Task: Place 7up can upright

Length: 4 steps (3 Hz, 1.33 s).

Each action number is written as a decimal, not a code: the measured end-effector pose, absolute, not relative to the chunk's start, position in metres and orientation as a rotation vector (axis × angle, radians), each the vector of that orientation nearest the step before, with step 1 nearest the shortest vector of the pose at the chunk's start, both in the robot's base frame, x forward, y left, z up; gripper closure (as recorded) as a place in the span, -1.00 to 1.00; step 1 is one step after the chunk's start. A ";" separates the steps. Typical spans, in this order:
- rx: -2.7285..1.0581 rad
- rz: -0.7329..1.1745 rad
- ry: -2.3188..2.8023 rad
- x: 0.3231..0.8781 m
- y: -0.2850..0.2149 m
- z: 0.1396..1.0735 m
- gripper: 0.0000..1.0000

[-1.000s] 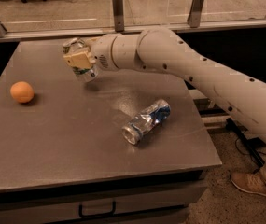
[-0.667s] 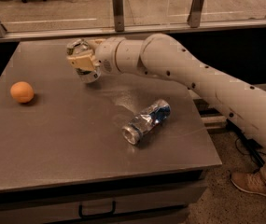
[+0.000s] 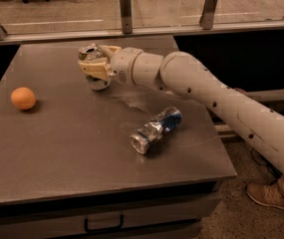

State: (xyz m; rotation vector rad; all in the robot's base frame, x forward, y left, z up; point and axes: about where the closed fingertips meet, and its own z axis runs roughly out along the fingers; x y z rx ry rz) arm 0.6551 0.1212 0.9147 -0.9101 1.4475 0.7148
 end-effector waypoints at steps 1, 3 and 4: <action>-0.887 0.742 1.423 0.656 0.115 0.911 0.16; -0.880 0.755 1.426 0.659 0.109 0.909 -0.77; -0.895 0.742 1.456 0.660 0.106 0.911 -1.00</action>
Offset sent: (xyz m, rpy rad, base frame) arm 0.0073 -0.0192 -0.0107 0.0679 0.0029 0.0014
